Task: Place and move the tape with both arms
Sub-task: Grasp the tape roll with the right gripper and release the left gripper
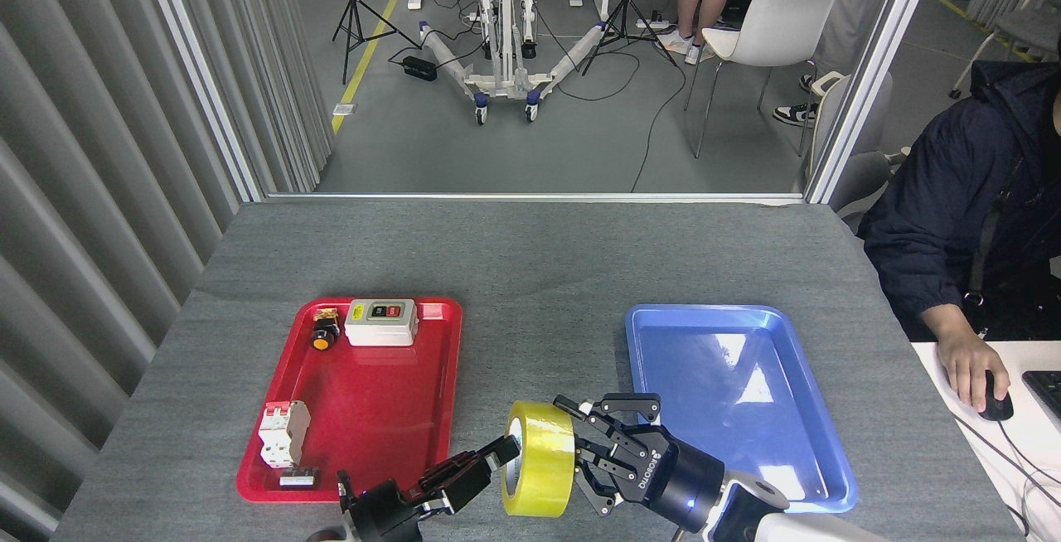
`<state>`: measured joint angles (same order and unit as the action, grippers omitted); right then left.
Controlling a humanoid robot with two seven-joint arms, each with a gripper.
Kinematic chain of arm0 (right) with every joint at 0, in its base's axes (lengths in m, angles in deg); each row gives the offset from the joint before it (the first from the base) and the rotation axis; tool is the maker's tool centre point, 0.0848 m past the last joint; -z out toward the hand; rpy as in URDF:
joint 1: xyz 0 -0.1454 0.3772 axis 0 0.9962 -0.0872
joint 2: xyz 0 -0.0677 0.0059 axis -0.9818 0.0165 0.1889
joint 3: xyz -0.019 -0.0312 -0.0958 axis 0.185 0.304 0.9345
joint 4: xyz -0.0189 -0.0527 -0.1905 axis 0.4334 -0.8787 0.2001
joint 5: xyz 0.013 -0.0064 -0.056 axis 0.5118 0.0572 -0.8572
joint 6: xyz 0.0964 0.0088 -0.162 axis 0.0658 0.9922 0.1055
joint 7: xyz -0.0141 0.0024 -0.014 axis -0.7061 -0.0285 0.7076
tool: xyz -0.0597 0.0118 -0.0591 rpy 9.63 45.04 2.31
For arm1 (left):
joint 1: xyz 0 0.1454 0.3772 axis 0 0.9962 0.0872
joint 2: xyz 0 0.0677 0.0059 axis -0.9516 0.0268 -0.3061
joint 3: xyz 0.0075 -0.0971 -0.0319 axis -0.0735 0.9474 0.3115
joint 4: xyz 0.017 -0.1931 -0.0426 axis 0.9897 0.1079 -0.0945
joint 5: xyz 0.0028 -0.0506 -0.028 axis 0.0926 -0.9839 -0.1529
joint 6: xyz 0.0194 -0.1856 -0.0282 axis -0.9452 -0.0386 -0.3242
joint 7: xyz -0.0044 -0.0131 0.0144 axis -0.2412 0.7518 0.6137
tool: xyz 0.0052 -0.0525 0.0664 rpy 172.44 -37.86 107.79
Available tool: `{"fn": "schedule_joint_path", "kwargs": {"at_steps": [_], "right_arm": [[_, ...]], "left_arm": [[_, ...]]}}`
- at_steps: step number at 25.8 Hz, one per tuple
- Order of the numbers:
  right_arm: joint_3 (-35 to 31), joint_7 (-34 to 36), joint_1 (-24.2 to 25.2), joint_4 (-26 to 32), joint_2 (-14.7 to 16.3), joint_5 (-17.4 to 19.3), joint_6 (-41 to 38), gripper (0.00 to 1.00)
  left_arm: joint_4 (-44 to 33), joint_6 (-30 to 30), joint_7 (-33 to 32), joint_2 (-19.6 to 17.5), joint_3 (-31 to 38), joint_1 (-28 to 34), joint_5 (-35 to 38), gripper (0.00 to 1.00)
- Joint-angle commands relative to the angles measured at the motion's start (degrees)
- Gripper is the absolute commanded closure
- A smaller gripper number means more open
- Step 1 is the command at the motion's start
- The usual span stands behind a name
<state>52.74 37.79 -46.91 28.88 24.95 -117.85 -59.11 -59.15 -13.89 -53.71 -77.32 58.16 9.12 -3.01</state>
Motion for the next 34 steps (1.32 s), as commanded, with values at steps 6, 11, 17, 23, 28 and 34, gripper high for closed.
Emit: {"fn": "schedule_joint_path", "kwargs": {"at_steps": [6, 11, 17, 23, 28, 34], "right_arm": [[0.4, -0.4, 0.0, 0.0, -0.1, -0.1, -0.1, 0.8], [0.4, -0.4, 0.0, -0.1, -0.4, -0.1, -0.1, 0.81], [0.4, -0.4, 0.2, -0.1, -0.8, -0.2, -0.1, 0.82], [0.4, -0.5, 0.3, 0.0, -0.8, -0.2, -0.1, 0.83], [0.4, -0.5, 0.6, 0.0, -0.7, -0.2, 0.2, 0.84], [-0.7, -0.5, 2.2, 0.1, -0.3, 0.0, 1.7, 0.84]], "left_arm": [[0.0, 0.0, 0.1, -0.7, 0.2, 0.0, -0.1, 0.53], [0.0, 0.0, 0.2, -1.4, 0.4, 0.0, -0.4, 0.0], [0.2, 0.0, 0.2, -1.9, 0.4, 0.0, -0.2, 0.0], [1.2, 0.0, 0.2, -3.3, 0.5, -1.6, 1.1, 0.0], [0.1, 0.0, 1.4, -5.7, 2.3, -2.2, 2.6, 0.0], [-2.6, 0.0, 18.2, -6.3, 12.6, -1.7, 17.3, 0.0]]}}
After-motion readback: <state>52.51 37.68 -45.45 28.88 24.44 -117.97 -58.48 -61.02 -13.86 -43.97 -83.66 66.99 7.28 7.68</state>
